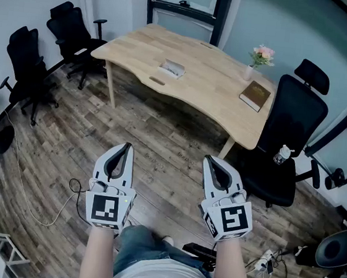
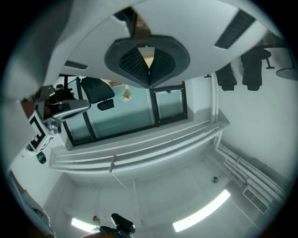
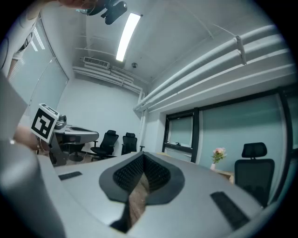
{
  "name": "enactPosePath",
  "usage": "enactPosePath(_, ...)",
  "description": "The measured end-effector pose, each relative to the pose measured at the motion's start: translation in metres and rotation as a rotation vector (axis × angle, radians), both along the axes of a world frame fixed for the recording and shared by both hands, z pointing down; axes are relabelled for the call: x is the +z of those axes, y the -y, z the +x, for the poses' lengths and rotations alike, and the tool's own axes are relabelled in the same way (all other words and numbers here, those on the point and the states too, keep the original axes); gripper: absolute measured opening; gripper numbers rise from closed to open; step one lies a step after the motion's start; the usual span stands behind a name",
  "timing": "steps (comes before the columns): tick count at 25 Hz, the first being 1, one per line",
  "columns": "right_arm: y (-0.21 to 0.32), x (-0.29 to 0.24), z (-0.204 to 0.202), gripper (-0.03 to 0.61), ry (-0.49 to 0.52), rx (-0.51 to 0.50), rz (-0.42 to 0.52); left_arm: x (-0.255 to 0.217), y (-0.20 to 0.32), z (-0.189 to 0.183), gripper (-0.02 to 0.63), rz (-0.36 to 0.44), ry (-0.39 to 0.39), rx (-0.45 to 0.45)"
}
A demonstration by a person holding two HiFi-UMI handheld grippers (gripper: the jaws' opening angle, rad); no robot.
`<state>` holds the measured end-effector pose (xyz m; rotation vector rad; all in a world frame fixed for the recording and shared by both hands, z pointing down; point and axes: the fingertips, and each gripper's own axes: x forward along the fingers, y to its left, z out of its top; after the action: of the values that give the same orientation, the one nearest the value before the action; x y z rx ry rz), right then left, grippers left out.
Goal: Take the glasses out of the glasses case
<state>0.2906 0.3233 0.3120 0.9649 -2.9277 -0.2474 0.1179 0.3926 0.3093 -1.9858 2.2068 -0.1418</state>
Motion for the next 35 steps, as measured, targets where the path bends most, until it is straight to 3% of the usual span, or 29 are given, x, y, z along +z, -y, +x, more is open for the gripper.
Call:
enactPosePath(6, 0.008, 0.004, 0.005, 0.009, 0.015, -0.014, -0.017, 0.000, 0.005, 0.011, 0.017, -0.002, 0.004, -0.011)
enactPosePath(17, 0.069, 0.014, -0.018, 0.009, -0.011, 0.025, -0.034, 0.012, 0.074, -0.034, 0.017, -0.006, -0.044, -0.018)
enactPosePath(35, 0.288, 0.004, -0.200, 0.011, -0.033, 0.109, -0.025, 0.015, 0.317, -0.214, 0.018, -0.045, -0.067, 0.105)
